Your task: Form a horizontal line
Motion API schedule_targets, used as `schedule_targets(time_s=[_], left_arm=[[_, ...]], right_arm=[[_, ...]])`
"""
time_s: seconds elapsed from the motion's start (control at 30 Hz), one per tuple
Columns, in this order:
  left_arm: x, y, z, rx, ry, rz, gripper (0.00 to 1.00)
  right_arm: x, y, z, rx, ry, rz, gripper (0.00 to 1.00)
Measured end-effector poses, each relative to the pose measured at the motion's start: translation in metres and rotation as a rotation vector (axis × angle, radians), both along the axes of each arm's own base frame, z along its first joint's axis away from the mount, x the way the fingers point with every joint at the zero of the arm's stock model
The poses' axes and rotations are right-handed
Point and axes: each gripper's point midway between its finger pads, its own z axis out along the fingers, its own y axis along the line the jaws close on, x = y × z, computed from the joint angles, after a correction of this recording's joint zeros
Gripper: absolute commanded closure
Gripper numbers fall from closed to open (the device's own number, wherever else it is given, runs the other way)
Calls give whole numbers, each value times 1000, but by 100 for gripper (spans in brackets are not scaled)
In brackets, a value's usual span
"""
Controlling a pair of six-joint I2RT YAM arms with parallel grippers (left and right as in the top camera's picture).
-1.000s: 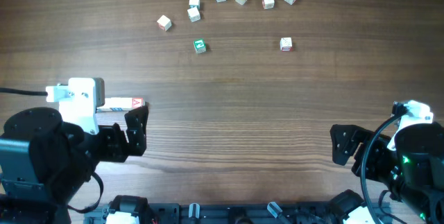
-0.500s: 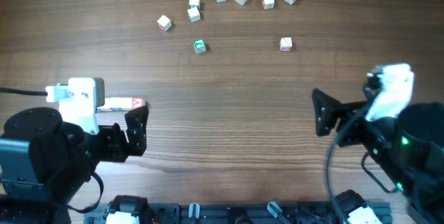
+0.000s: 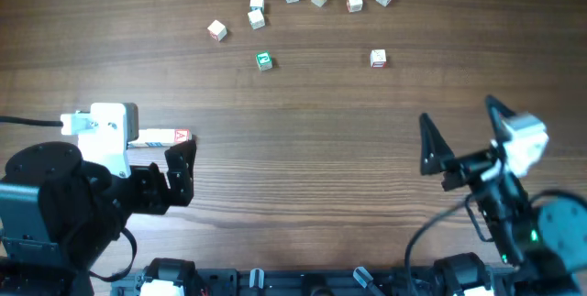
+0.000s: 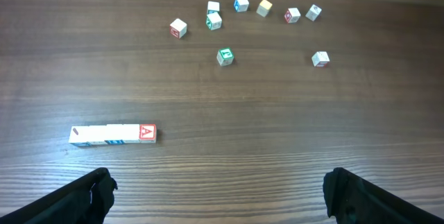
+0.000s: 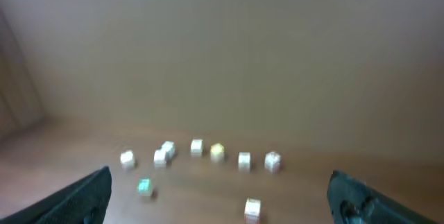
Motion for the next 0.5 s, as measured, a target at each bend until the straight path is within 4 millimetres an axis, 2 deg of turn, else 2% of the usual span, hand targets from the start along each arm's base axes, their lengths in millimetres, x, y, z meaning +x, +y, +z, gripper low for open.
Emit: schedule_targets(time_s=[0.2, 0.37, 0.5], left_arm=[[0, 0, 0, 0, 2, 0, 0], [0, 0, 0, 0, 2, 0, 0], [0, 0, 0, 0, 2, 0, 0]], right_arm=[[-20, -8, 18, 0, -231, -10, 0], [-39, -2, 31, -66, -434, 29, 0], [-46, 3, 27, -106, -520, 54, 0]])
